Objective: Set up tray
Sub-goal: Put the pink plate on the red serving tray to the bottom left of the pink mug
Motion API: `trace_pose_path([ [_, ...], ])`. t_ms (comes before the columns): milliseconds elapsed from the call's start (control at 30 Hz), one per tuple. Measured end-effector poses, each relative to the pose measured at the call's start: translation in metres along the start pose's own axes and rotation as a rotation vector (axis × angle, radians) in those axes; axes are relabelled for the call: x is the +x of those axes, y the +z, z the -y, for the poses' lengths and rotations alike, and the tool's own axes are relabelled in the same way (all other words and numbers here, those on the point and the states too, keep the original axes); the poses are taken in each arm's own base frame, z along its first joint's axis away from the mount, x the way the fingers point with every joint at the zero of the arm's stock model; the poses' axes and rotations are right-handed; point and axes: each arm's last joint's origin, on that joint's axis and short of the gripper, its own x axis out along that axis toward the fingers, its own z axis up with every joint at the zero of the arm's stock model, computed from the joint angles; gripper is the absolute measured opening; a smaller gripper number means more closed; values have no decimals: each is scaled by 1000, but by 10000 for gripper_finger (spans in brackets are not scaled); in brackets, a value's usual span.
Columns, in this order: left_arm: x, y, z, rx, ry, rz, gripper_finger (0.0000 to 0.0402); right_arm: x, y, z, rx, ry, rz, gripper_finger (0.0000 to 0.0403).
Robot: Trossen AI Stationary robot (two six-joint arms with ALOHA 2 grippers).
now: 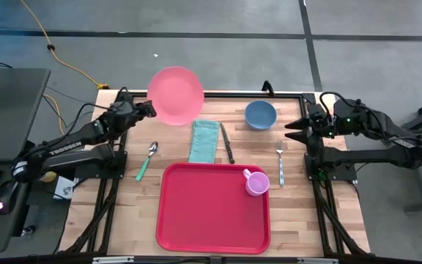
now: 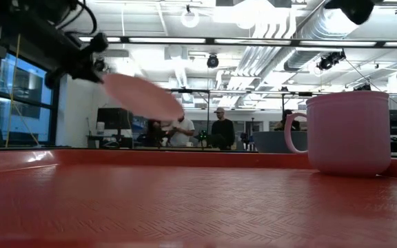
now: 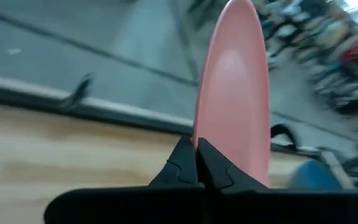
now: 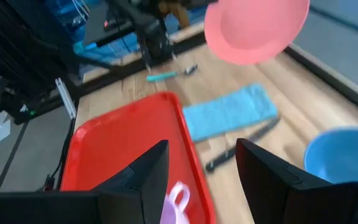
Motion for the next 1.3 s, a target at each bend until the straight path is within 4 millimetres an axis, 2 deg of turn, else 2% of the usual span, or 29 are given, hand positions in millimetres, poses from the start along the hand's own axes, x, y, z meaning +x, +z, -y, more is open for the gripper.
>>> trace_pose_path([
  [267, -11, 21, 19, -59, -271, 123, 14, 26, 22, -1, -109, -37, 122, 165],
  [467, -15, 16, 26, -42, -331, 104, 14, 54, 46, 6, -64, -24, 242, 170],
  [633, -19, 13, 30, -17, -360, 95, 14, 84, 66, 28, -24, -18, 316, 199],
  [800, -24, 13, 37, -27, -425, 101, 14, 121, 81, 64, 80, 85, 347, 244],
  [900, -26, 10, 40, -9, -443, 91, 14, 144, 85, 83, 144, 148, 354, 259],
  [1000, -29, 9, 42, -7, -458, 93, 14, 163, 87, 94, 173, 252, 361, 259],
  [1133, -28, 7, 41, 15, -445, 79, 14, 181, 87, 92, 190, 361, 370, 248],
  [1300, -28, 7, 41, 20, -455, 78, 14, 196, 82, 90, 204, 367, 357, 230],
])
